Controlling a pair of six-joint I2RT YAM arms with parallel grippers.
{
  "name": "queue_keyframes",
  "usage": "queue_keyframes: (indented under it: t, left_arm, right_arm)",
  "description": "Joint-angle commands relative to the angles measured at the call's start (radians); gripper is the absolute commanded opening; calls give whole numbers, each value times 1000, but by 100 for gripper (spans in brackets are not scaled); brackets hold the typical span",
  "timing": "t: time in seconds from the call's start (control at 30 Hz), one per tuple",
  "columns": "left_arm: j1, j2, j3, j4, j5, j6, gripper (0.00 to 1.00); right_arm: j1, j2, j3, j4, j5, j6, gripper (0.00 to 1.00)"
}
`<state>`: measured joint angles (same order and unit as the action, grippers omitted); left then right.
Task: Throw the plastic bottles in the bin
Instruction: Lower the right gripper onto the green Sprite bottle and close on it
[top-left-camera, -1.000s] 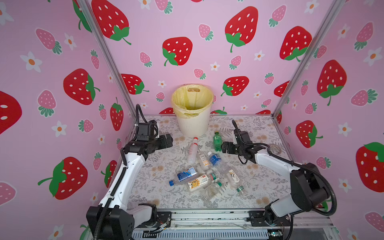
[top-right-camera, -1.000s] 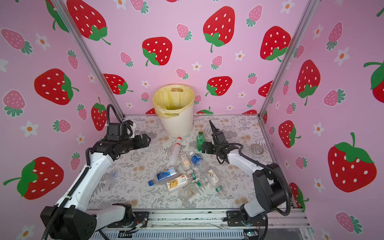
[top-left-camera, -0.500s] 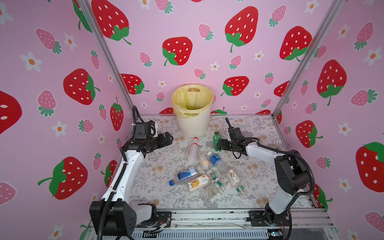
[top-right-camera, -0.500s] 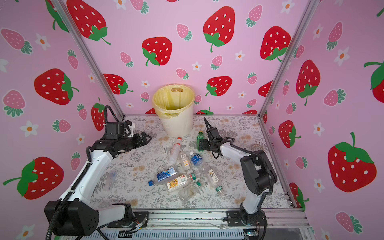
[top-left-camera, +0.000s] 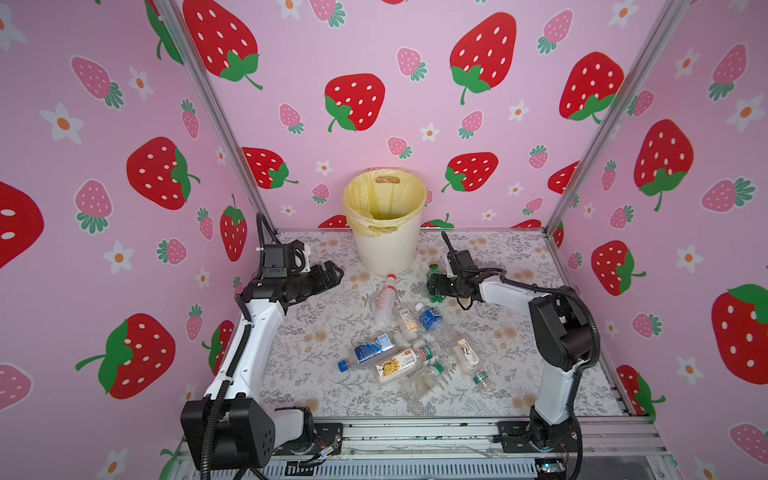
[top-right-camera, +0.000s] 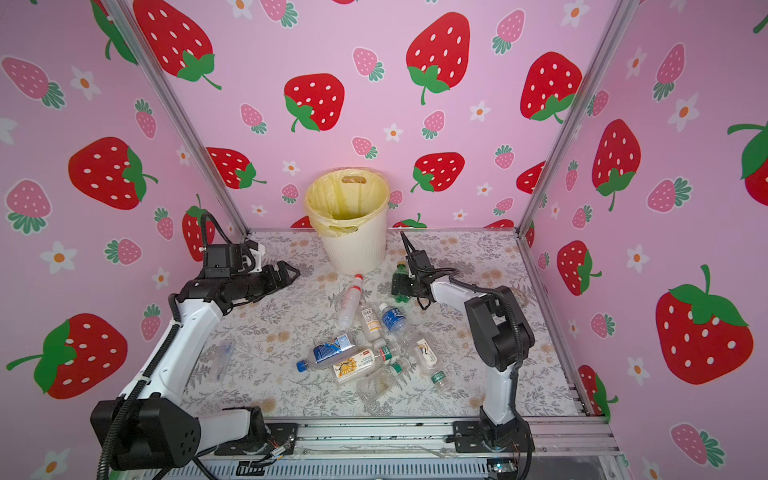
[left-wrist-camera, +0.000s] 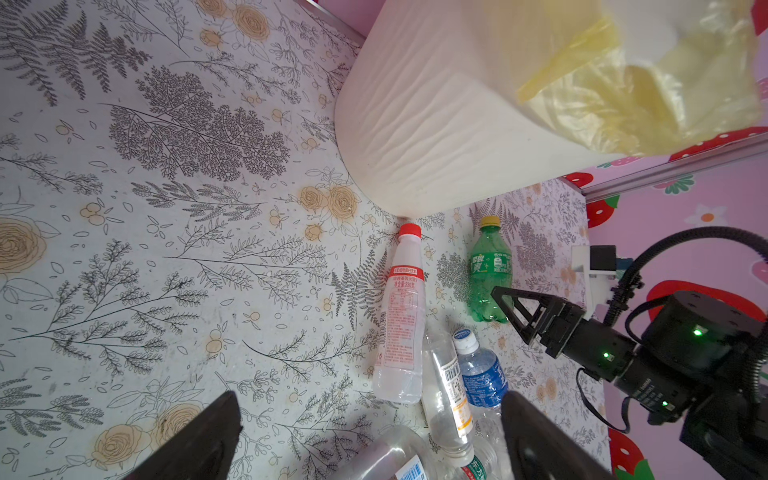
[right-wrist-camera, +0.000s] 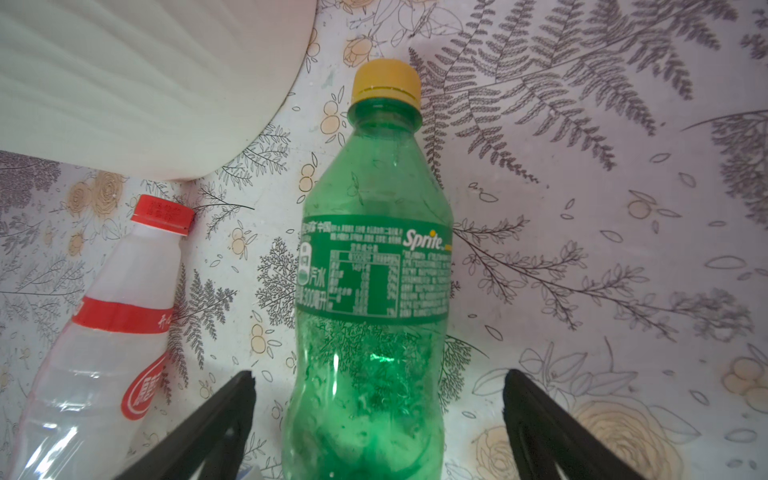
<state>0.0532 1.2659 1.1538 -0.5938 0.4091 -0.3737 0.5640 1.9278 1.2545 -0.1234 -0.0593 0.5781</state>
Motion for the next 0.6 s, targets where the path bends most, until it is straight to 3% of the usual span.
queue_keyframes:
  t: [0.0, 0.33, 0.57]
  left_arm:
    - [9, -3, -9, 16, 24, -8, 99]
    - [10, 0, -7, 15, 37, -8, 99]
    - [13, 0, -3, 5, 28, -6, 99]
  right_arm:
    - [8, 33, 40, -26, -12, -5, 93]
    - [23, 101, 101, -48, -3, 2, 85]
    - [25, 113, 96, -53, 5, 11, 66]
